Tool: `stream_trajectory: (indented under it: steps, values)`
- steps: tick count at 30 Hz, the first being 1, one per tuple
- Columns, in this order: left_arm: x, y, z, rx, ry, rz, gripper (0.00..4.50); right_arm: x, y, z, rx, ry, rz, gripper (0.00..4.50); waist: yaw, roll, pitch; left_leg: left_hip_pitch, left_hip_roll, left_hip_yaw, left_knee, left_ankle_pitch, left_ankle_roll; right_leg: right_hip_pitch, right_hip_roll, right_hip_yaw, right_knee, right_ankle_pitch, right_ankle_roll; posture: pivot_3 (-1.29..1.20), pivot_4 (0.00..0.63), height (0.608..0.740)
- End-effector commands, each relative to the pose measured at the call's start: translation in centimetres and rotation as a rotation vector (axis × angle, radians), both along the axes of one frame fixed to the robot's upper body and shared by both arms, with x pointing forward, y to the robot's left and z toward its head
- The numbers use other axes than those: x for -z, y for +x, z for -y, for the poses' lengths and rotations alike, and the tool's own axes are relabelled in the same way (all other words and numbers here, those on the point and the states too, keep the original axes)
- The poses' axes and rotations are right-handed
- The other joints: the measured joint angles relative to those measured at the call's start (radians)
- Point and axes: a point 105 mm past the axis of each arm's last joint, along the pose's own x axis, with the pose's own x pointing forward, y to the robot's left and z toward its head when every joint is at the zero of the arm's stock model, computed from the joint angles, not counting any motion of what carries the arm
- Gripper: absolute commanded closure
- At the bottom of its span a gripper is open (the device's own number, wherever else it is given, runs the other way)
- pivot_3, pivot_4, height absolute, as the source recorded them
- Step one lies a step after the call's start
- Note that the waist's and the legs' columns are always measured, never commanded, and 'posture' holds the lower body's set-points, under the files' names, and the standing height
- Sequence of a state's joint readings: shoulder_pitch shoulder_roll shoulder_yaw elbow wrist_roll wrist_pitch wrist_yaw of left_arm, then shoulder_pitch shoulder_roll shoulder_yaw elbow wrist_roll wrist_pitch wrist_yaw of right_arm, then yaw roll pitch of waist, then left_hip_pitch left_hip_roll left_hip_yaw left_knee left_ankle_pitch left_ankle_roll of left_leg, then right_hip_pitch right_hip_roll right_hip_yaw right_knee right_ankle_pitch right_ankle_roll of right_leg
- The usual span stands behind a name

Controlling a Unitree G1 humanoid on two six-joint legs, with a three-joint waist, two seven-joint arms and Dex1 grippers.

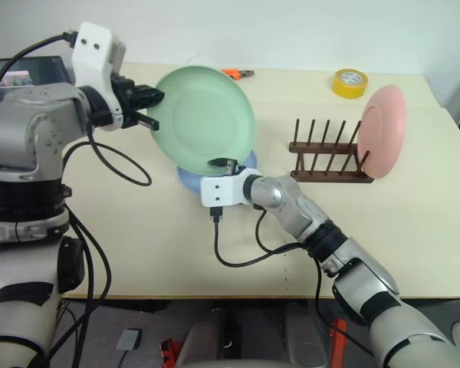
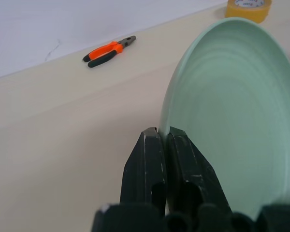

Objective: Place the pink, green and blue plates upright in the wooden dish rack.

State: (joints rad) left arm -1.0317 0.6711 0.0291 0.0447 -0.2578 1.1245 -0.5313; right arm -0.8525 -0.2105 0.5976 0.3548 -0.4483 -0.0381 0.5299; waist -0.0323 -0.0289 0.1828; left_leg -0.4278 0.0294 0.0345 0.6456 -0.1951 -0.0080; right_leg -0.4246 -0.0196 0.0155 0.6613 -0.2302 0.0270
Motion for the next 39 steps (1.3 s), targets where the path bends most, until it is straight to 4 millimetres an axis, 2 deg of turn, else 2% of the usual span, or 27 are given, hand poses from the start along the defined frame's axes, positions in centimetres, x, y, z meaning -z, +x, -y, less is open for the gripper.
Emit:
stream_trajectory:
  steps: [1, 6, 7, 15, 20, 23, 31, 35, 39]
  values:
    - [-2.0, -0.6, -0.1, 0.0, 0.003, 0.076, 4.5, -2.2, 0.4, -0.2, -0.002, 0.046, 0.053, 2.41, 0.0, 0.0, 0.0, 0.0, 0.0, 0.0, 0.0, 0.0, 0.0, 0.0, 0.0, 0.0, 0.0, 0.0, 0.0, 0.0, 0.15, 0.74]
    - [-2.1, -0.6, 0.0, 0.008, -0.001, 0.075, 4.5, -2.4, 0.7, 0.0, 0.015, 0.053, 0.059, 4.27, 0.0, 0.0, 0.0, 0.0, 0.0, 0.0, 0.0, 0.001, -0.001, 0.0, 0.0, 0.0, 0.001, 0.0, 0.0, 0.0, 0.15, 0.74]
    - [-2.1, -0.6, 0.1, 0.012, -0.002, 0.075, 4.5, -2.4, 0.8, 0.0, 0.017, 0.054, 0.06, 4.49, 0.0, 0.0, 0.0, 0.0, 0.0, 0.0, 0.0, 0.001, -0.001, 0.0, 0.0, 0.0, 0.001, 0.0, 0.0, 0.0, 0.15, 0.74]
    - [-1.4, -0.5, 0.3, 0.029, 0.043, 0.066, 4.5, -2.4, 1.1, 0.2, 0.034, 0.067, 0.074, 4.49, 0.0, 0.0, 0.0, 0.0, 0.0, 0.0, 0.0, 0.001, -0.001, 0.0, 0.0, 0.0, 0.001, 0.0, 0.0, 0.0, 0.15, 0.74]
    - [-1.1, -0.1, -0.7, -0.013, 0.101, 0.07, 4.5, -3.2, 1.1, 0.1, 0.029, 0.101, 0.119, 4.49, 0.0, 0.0, 0.0, 0.0, 0.0, 0.0, 0.0, 0.001, -0.001, 0.0, 0.0, 0.0, 0.0, 0.0, 0.0, 0.0, 0.15, 0.74]
    - [-0.9, -0.3, -0.8, -0.002, 0.103, 0.066, 3.75, -3.4, 1.0, 0.1, 0.023, 0.109, 0.137, 4.5, 0.0, 0.0, 0.0, 0.0, 0.0, 0.0, 0.0, 0.001, -0.001, 0.0, 0.0, 0.0, 0.0, 0.0, 0.0, 0.0, 0.15, 0.74]
    - [-1.4, -0.5, -1.7, -0.009, 0.117, 0.073, 0.87, -3.4, 0.8, -0.2, 0.004, 0.123, 0.137, 4.5, 0.0, 0.0, 0.0, 0.0, 0.0, 0.0, -0.001, 0.001, -0.001, 0.0, 0.0, 0.0, 0.0, 0.0, -0.001, 0.0, 0.15, 0.74]
    - [-2.5, -1.0, -2.2, 0.008, 0.123, 0.106, 0.87, -3.4, 0.7, -0.2, -0.001, 0.125, 0.134, 4.5, 0.0, 0.0, 0.0, 0.0, 0.0, 0.0, -0.001, 0.001, -0.001, 0.0, 0.0, 0.0, 0.0, 0.0, -0.001, 0.0, 0.15, 0.74]
    - [-4.3, -2.8, -2.7, 0.106, 0.144, 0.182, 0.87, -3.5, 0.6, -0.2, -0.005, 0.137, 0.124, 4.5, -0.003, -0.001, 0.0, 0.0, 0.0, 0.0, -0.001, 0.001, -0.001, 0.0, 0.0, 0.0, 0.0, -0.001, -0.001, 0.0, 0.15, 0.74]
